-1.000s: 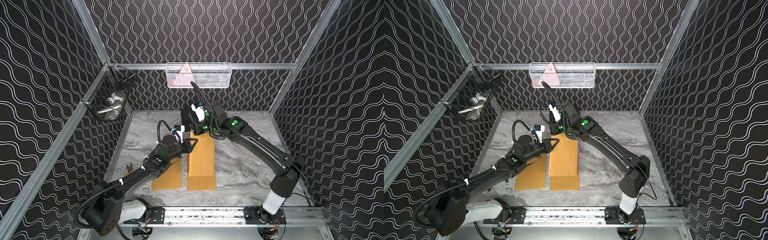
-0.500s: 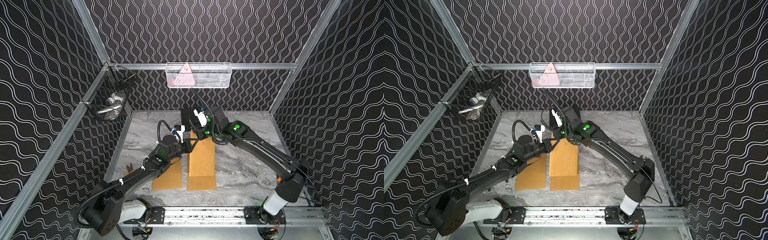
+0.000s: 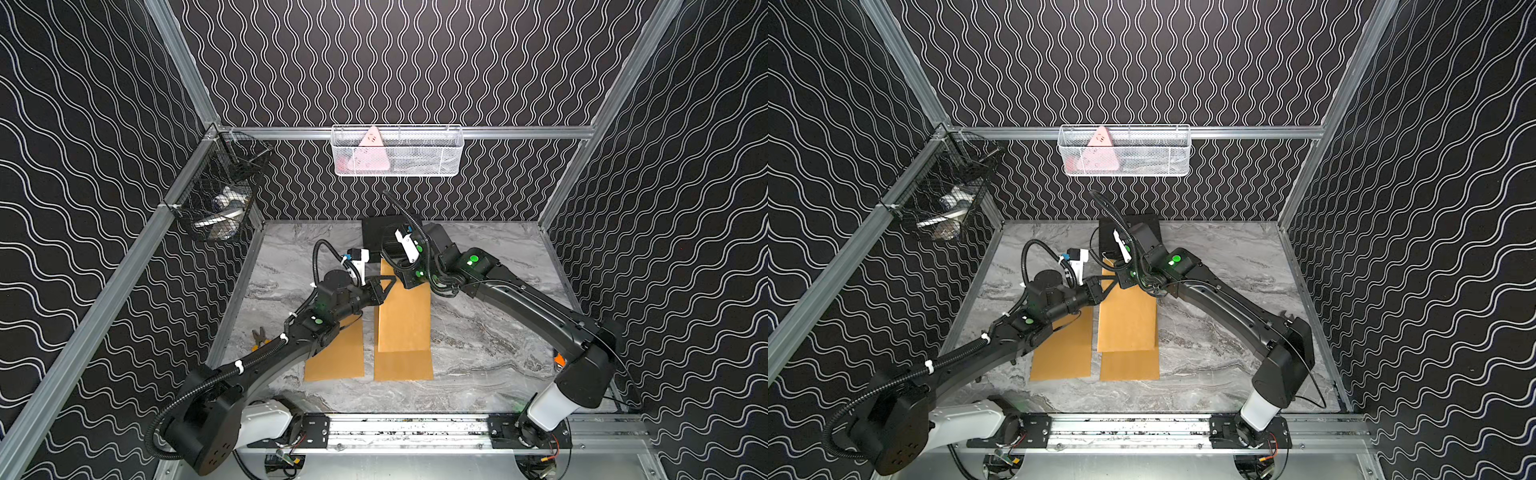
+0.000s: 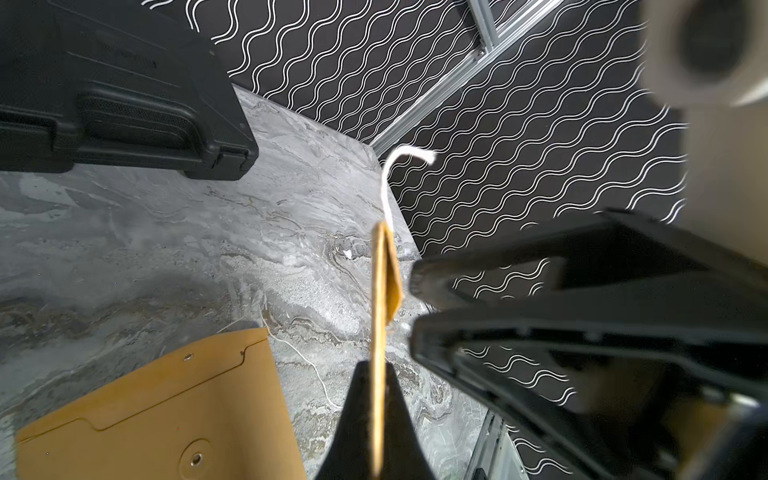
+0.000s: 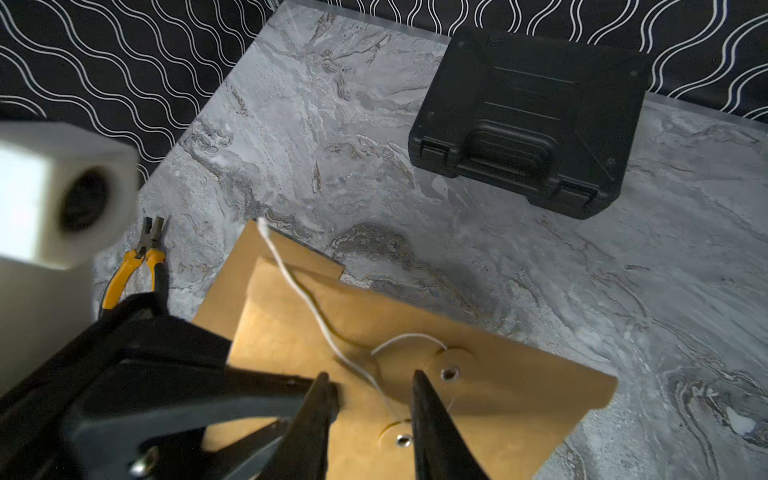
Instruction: Open the file bag
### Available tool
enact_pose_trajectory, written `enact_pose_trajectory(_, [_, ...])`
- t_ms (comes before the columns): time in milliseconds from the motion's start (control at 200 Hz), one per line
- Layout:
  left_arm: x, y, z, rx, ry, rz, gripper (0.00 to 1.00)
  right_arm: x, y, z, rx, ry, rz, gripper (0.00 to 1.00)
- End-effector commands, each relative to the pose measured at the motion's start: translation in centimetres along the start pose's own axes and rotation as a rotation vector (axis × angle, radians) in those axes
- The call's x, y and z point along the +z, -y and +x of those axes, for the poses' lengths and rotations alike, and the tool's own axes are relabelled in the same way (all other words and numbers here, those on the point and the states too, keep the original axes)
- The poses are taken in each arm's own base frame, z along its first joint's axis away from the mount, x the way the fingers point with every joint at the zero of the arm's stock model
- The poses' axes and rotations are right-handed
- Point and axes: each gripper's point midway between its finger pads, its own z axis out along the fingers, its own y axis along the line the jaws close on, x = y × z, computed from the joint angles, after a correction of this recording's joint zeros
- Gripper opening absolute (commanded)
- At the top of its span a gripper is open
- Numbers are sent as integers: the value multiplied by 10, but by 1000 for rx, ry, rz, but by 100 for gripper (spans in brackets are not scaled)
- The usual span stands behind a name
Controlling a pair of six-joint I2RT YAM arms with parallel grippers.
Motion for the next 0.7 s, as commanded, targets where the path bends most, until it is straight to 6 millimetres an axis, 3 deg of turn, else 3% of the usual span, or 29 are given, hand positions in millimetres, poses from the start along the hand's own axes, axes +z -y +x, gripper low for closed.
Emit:
enact_pose_trajectory(0, [-2,9,-8,26,23,26,0,1,-1,-5,-12,7,-10,34])
enact_pose_trajectory(405, [-1,13,-9,25,23,40,0,3,-4,-8,0,14,-44,37])
enact_pose_trajectory(691, [-1,16,-10,30,24,47,0,4,-8,-12,9,24,-88,31])
